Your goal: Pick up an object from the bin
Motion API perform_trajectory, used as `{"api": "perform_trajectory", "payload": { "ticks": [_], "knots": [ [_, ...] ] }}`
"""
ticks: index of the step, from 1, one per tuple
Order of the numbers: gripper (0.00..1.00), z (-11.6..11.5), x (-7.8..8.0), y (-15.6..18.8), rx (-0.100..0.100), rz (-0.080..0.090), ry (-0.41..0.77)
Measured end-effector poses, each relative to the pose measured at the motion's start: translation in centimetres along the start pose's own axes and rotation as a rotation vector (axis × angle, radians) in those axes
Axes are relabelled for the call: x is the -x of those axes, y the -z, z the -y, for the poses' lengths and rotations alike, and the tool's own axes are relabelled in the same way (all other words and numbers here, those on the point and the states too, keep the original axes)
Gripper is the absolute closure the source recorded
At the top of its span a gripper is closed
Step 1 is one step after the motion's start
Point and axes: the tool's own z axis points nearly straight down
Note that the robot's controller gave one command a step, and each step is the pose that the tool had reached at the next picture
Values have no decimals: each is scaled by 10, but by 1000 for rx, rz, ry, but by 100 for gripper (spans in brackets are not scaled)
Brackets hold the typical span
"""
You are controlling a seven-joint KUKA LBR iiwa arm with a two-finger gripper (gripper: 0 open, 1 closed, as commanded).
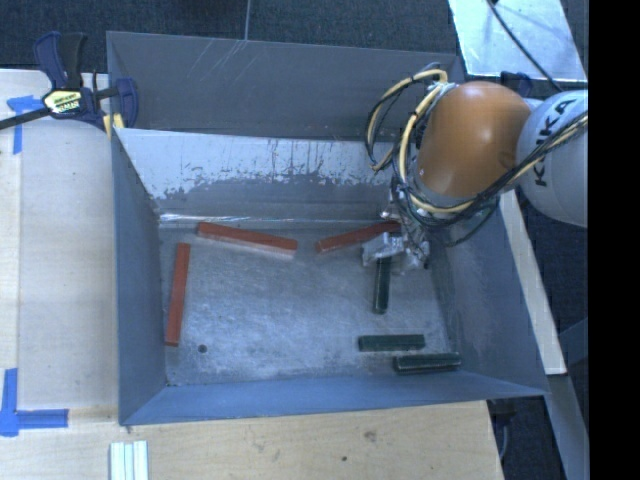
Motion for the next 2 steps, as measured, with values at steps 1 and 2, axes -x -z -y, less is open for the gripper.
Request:
{"api": "perform_trajectory", "payload": {
  "ticks": [1,2],
  "knots": [
    [100,2,0,76,-12,0,-3],
    [100,4,1,122,-10,0,-5]
  ]
}}
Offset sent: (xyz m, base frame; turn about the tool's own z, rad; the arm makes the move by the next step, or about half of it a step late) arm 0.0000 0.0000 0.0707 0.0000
